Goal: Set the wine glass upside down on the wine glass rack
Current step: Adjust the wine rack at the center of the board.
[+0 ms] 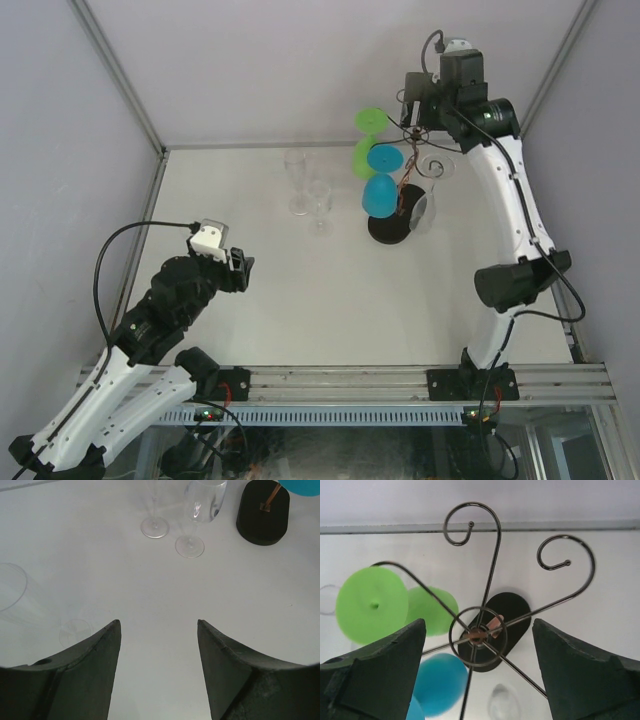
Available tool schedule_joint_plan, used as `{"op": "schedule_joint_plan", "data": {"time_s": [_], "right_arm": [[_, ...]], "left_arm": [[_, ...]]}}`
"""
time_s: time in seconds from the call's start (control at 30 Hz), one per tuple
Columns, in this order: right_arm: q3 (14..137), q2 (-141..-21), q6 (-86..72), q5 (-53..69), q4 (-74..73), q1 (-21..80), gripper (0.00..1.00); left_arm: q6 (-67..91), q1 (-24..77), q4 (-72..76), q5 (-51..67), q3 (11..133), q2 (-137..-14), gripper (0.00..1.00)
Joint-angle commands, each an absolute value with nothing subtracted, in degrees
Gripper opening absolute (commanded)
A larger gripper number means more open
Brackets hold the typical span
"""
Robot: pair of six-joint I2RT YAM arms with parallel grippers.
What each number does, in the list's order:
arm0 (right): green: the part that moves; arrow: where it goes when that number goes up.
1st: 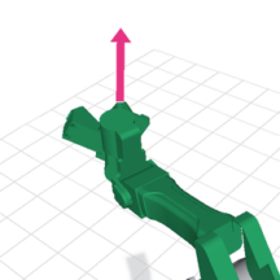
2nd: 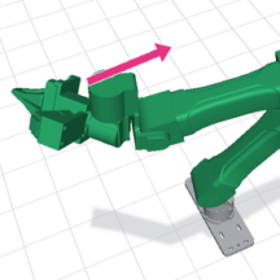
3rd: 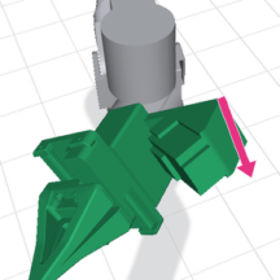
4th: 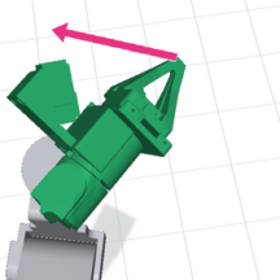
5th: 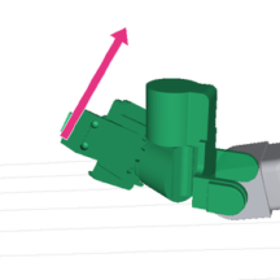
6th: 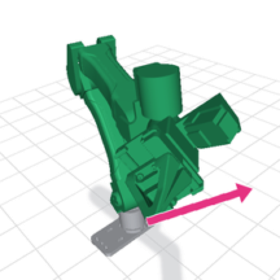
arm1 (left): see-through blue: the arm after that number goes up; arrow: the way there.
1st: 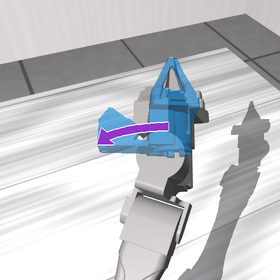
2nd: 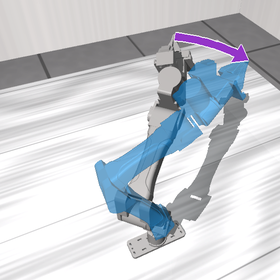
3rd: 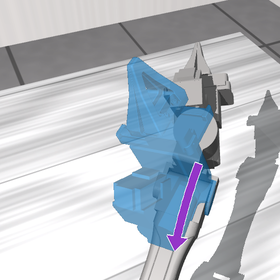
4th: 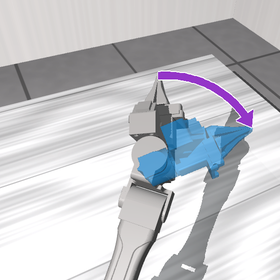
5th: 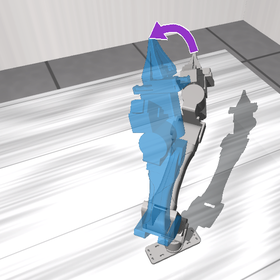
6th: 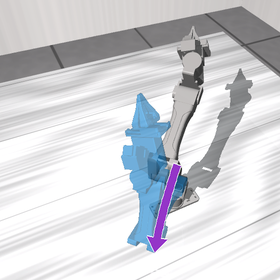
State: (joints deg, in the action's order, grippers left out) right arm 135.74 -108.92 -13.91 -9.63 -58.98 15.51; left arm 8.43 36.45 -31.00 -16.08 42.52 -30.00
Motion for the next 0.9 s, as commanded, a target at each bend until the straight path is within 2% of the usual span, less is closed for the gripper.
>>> {"op": "schedule_joint_plan", "data": {"time_s": [0.0, 0.13, 0.47, 0.63, 0.87], "right_arm": [[129.65, -97.90, -1.04, -4.51, -47.55, 15.36, 0.89], [122.63, -93.20, 10.49, -0.72, -42.35, 14.14, 1.00], [127.30, -98.81, 28.29, 23.67, -54.50, 6.12, 1.00], [142.28, -109.18, 34.43, 27.71, -67.87, 6.04, 1.00], [142.44, -111.71, 36.79, 29.73, -68.14, 6.63, 0.99]], "left_arm": [[8.26, 36.12, -29.30, -16.07, 42.09, -30.18, 0.67], [8.26, 36.12, -29.32, -16.01, 42.18, -30.61, 0.66], [8.09, 36.17, -29.46, -16.11, 42.35, -31.86, 0.66], [8.02, 36.12, -29.59, -16.66, 42.32, -32.08, 0.66], [7.89, 36.12, -29.58, -16.88, 42.45, -32.73, 0.66]]}}
